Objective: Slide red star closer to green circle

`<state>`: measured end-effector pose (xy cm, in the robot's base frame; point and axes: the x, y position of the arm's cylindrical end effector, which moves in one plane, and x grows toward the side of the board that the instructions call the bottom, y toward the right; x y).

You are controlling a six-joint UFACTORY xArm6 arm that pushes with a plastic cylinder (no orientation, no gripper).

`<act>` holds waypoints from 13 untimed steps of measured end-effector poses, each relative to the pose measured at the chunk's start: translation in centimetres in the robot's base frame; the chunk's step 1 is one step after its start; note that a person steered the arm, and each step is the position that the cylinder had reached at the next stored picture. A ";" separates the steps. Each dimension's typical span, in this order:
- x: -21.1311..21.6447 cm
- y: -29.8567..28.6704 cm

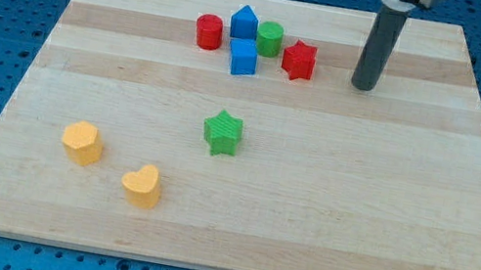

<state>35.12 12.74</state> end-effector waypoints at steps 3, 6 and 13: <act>-1.6 -1.0; -3.6 -4.7; 1.0 -8.6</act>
